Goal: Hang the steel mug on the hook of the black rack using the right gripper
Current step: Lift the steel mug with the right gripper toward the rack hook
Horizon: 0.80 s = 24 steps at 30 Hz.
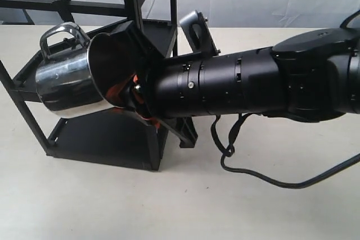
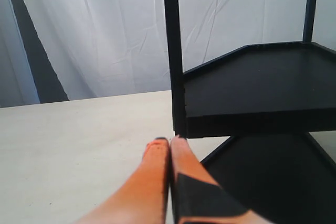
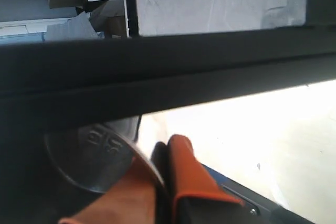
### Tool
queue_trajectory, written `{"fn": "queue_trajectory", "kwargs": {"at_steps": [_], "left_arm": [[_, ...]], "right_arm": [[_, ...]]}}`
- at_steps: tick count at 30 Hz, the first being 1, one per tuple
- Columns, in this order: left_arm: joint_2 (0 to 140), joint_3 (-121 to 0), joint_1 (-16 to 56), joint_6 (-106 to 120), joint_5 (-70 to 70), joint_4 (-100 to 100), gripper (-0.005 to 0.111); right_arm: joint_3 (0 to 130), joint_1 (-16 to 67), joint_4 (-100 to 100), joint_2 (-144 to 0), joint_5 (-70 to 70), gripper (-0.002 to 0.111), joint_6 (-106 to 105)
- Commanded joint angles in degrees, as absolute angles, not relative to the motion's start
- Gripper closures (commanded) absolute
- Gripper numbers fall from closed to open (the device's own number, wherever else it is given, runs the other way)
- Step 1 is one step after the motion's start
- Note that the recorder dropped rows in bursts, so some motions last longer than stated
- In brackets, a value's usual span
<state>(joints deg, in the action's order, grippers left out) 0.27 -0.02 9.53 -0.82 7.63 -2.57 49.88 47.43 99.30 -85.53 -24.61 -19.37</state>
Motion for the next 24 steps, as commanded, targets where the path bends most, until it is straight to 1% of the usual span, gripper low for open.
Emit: {"fn": "queue_trajectory", "kwargs": {"at_steps": [1,5,8,11,14,18,21,24], "left_arm": [[0.0,0.0,9.8,-1.0,7.3,-2.6,0.105],[0.0,0.0,9.8,-1.0,7.3,-2.6,0.105],[0.0,0.0,9.8,-1.0,7.3,-2.6,0.105],[0.0,0.0,9.8,-1.0,7.3,-2.6,0.105],[0.0,0.0,9.8,-1.0,7.3,-2.6,0.105],[0.0,0.0,9.8,-1.0,7.3,-2.6,0.105],[0.0,0.0,9.8,-1.0,7.3,-2.6,0.105],[0.0,0.0,9.8,-1.0,7.3,-2.6,0.105]], "right_arm": [[50.6,47.4,98.4,-85.5,-28.2,0.109,-19.8],[50.6,47.4,78.1,-84.3,-34.0,0.109,-19.9],[50.6,47.3,71.3,-81.6,-34.7,0.109,-19.0],[50.5,47.3,67.8,-78.9,-31.6,0.109,-10.3],[50.4,47.4,67.5,-78.1,-29.6,0.109,0.5],[48.6,51.1,71.1,-78.9,-26.9,0.109,8.1],[46.1,54.4,78.1,-78.9,-21.0,0.109,8.4],[44.6,55.0,87.0,-78.9,-19.1,0.109,6.8]]}}
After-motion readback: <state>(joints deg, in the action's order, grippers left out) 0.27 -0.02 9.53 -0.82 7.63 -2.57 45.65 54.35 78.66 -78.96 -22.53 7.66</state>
